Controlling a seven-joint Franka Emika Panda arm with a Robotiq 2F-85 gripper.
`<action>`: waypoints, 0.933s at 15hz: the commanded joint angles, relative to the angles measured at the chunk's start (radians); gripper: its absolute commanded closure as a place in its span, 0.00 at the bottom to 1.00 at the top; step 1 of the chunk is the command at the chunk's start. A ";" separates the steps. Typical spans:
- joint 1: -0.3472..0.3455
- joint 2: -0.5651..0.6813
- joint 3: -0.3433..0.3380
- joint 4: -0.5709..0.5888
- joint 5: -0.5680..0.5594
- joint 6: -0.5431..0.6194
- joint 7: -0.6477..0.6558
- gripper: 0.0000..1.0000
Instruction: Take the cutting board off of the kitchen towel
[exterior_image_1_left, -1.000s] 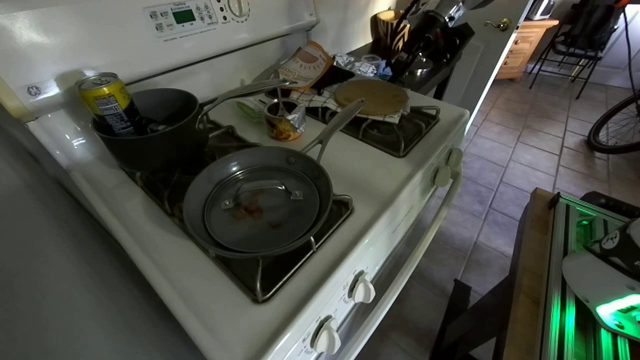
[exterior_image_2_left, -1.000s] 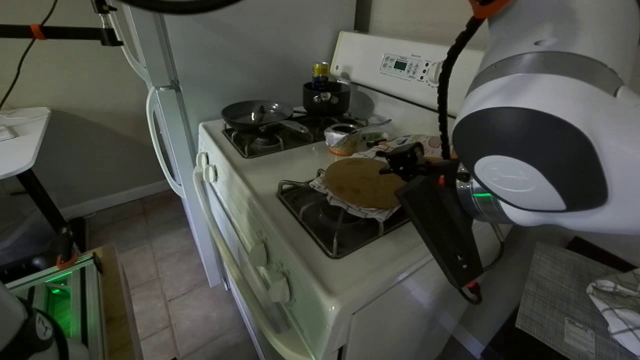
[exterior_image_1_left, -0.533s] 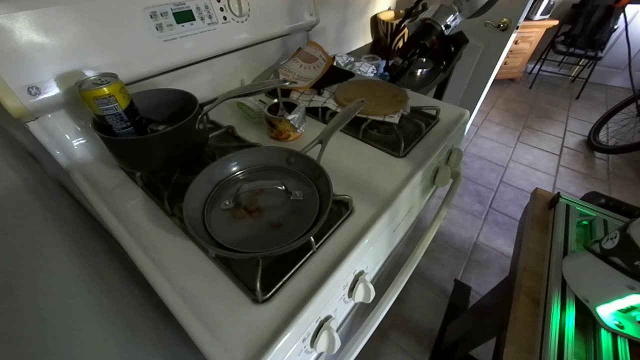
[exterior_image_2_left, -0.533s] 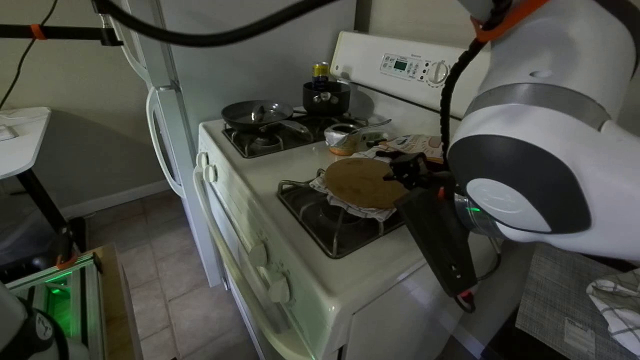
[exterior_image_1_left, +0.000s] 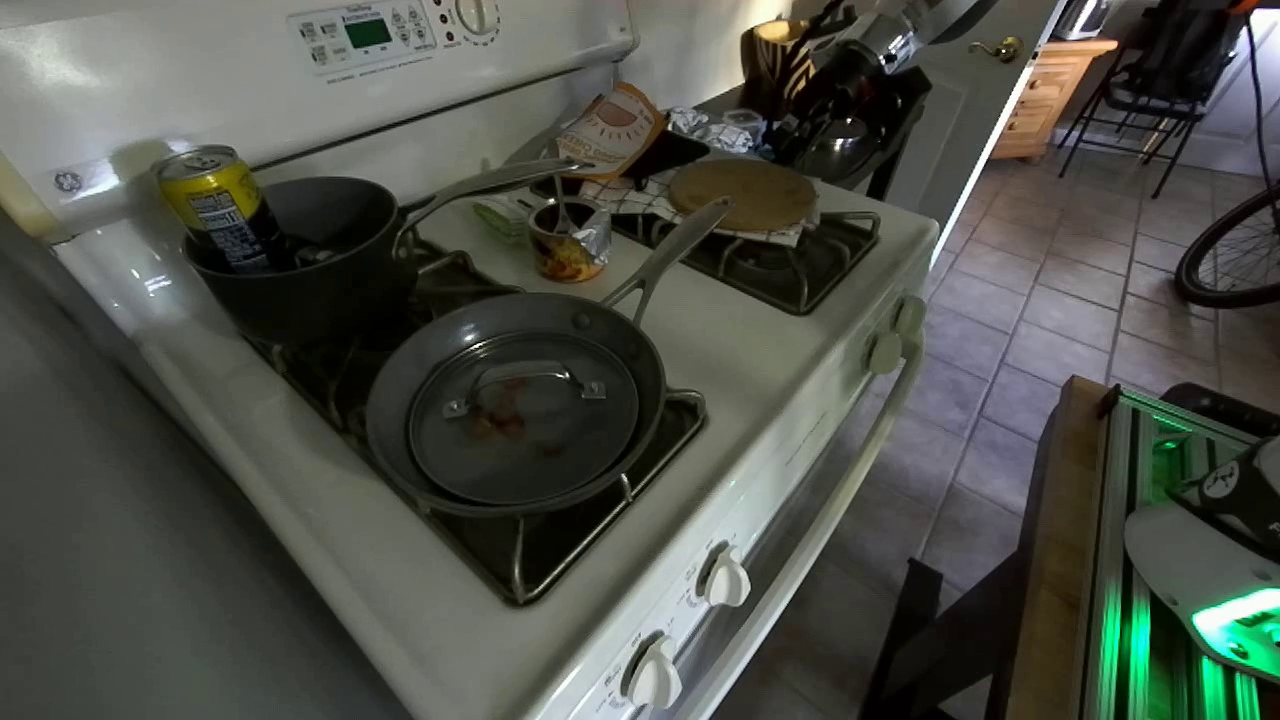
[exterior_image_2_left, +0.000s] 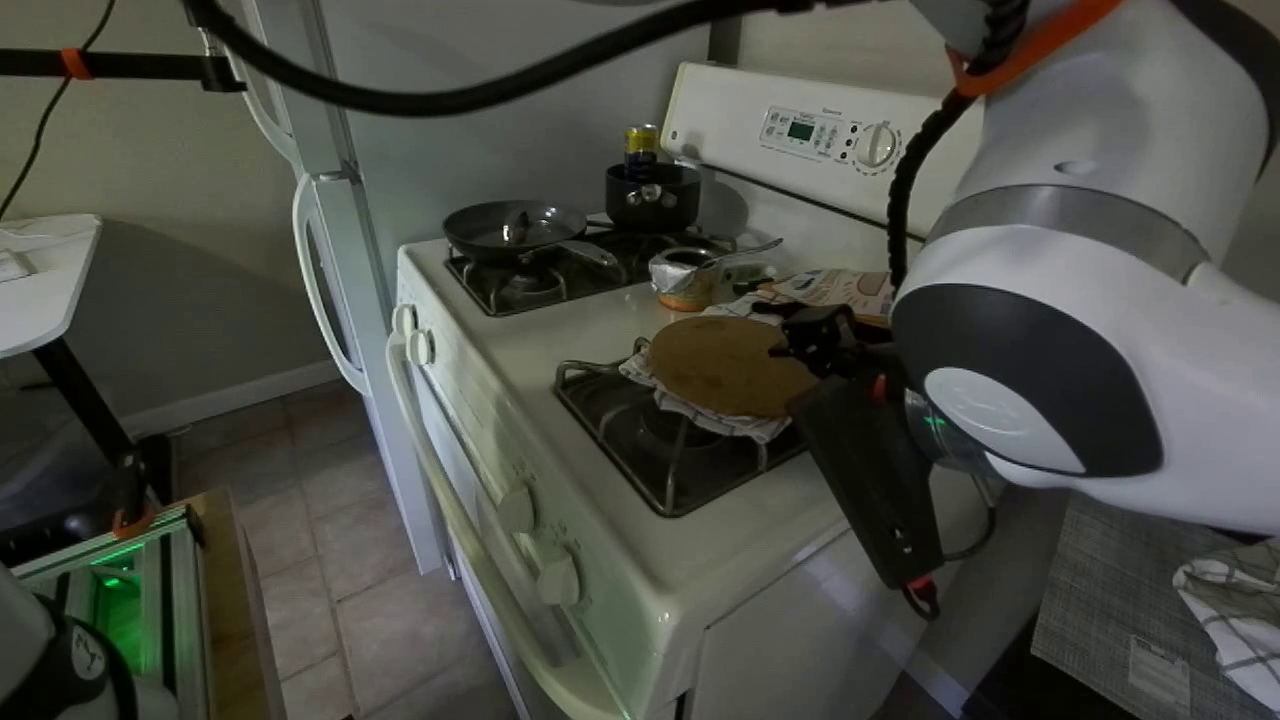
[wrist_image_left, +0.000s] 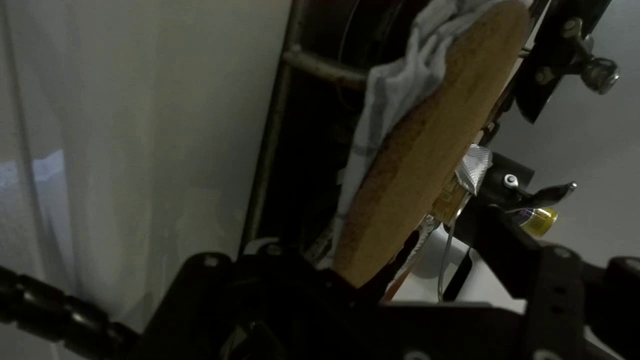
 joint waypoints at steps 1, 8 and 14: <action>-0.012 0.001 0.009 0.008 0.023 -0.044 0.015 0.12; -0.016 -0.001 0.004 0.023 0.029 -0.145 0.029 0.12; -0.012 -0.028 0.000 0.028 0.021 -0.141 0.016 0.05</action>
